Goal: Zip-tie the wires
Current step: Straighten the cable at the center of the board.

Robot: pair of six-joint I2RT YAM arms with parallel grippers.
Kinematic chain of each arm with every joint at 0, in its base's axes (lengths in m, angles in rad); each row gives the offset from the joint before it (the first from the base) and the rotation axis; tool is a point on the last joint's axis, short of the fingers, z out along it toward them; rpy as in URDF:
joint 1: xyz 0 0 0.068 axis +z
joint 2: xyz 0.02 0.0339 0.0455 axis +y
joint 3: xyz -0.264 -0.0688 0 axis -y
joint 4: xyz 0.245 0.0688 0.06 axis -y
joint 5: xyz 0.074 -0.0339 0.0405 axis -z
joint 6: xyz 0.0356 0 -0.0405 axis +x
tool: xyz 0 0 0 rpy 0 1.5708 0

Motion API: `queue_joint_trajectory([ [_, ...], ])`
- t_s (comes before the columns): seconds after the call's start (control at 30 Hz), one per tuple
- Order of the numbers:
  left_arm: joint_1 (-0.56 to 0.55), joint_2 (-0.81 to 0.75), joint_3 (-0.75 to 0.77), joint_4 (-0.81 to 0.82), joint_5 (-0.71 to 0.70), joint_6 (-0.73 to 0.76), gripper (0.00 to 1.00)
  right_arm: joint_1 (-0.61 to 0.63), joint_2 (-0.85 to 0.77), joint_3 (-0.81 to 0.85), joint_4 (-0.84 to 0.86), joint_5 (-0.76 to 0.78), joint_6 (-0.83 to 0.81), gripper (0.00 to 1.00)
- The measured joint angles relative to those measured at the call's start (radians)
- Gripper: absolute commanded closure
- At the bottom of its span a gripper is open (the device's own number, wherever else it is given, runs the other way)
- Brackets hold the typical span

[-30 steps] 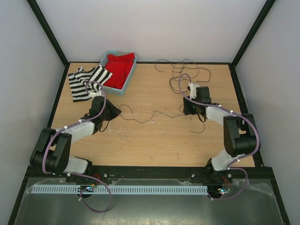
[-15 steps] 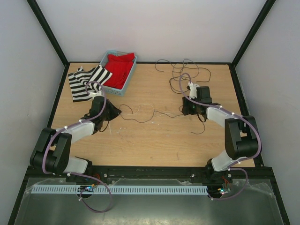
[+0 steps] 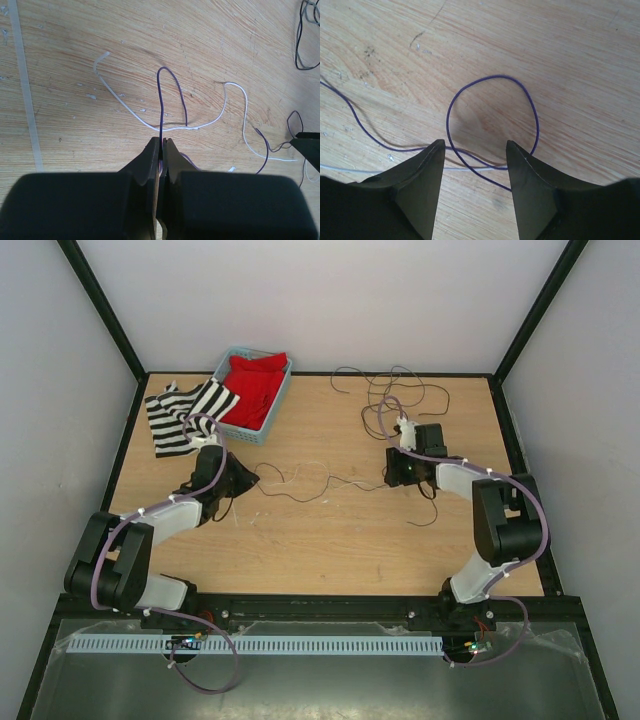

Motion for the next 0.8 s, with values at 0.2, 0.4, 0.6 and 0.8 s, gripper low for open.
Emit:
queue_joint_trajectory([
  [0.2,0.0,0.0,0.0,0.0,0.0,0.0,0.96,0.004,0.015,0.011,0.0,0.017,-0.01,0.67],
  [0.4,0.002,0.0,-0.002,0.001,-0.001,0.0,1.0,0.005,0.015,0.017,-0.022,0.079,-0.029,0.97],
  [0.6,0.023,0.0,-0.014,0.002,-0.001,0.0,1.0,0.003,-0.027,0.038,-0.097,0.192,-0.039,1.0],
  [0.8,0.053,-0.009,-0.05,0.002,-0.009,0.0,1.0,-0.055,-0.139,0.16,-0.212,0.275,-0.052,1.0],
])
